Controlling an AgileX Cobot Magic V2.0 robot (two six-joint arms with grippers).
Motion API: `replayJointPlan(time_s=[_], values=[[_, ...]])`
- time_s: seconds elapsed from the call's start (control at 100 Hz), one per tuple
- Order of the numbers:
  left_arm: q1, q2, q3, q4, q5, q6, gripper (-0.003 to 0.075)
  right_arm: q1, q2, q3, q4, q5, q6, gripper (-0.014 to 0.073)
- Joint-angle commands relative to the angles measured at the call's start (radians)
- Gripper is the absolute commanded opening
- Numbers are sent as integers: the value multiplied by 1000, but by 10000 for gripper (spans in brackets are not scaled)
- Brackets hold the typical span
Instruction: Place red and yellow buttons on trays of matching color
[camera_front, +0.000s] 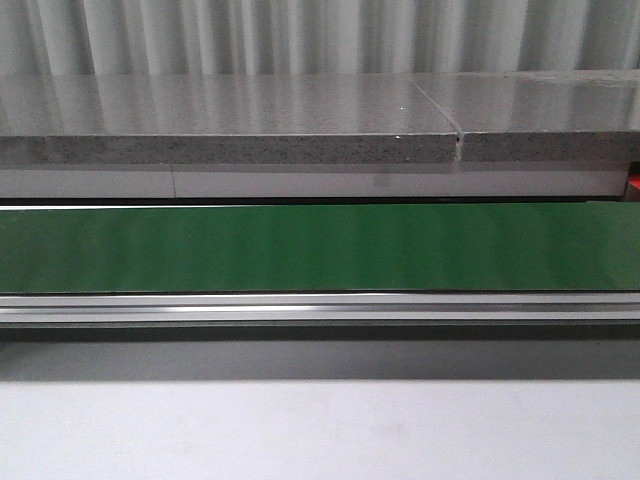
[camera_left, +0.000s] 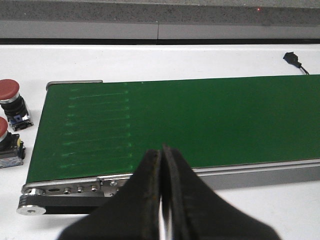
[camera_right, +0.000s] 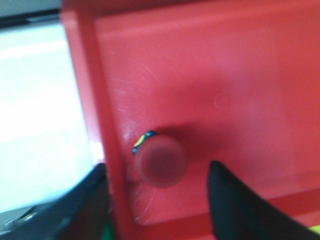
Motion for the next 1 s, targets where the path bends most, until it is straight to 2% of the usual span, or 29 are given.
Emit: replayJointPlan(time_s=[0.0, 0.1, 0.16, 0.32, 0.51, 0.7, 0.99], values=[[0, 1, -27, -11, -74, -3, -20, 41, -103, -31, -13, 0, -12, 217], [0, 1, -27, -11, -74, -3, -20, 96, -140, -29, -13, 12, -12, 3], [0, 1, -27, -11, -74, -3, -20, 130, -159, -20, -13, 16, -12, -75], [0, 1, -27, -11, -74, -3, -20, 198, -228, 44, -6, 1, -12, -67], [0, 1, -27, -11, -74, -3, -20, 245, -344, 194, 13, -69, -12, -67], [0, 1, -27, -11, -74, -3, -20, 258, -497, 380, 13, -146, -12, -67], [0, 1, -27, -11, -74, -3, -20, 258, -743, 607, 13, -183, -12, -67]])
